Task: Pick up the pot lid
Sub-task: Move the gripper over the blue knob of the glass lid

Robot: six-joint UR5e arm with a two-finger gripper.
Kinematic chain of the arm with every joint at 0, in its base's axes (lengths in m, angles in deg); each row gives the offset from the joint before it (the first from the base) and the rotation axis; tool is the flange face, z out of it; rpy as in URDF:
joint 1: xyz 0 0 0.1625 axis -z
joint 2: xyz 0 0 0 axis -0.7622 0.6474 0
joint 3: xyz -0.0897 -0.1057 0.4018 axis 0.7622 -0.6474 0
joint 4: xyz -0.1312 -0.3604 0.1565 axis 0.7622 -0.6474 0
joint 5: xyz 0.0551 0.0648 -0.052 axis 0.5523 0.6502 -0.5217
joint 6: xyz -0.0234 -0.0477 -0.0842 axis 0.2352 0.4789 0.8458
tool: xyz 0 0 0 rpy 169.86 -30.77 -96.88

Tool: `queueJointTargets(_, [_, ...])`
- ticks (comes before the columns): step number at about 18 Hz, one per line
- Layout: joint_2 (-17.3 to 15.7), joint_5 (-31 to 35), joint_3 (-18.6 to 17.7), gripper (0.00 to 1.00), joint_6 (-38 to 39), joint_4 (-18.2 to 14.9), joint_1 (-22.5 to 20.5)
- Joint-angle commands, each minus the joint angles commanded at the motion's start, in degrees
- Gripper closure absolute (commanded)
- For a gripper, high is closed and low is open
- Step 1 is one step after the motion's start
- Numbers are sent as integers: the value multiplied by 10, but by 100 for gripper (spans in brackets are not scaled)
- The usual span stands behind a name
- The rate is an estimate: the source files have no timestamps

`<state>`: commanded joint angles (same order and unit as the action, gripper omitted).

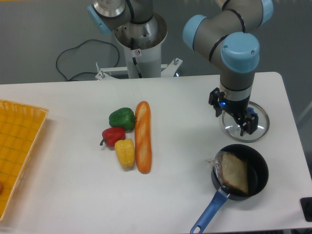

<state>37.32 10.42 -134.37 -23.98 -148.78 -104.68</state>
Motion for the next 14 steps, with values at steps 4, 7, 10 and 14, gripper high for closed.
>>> queueJointTargets(4, [0,-7,1,0,0,0,-4])
queueJointTargets(7, [0,-47,-3,0,-7,-4,-25])
queueJointTargets(10, [0,-53,-9,0,-39,-8,-33])
queueJointTargets(14, [-5,-55,-50,0,-114,-3,-59])
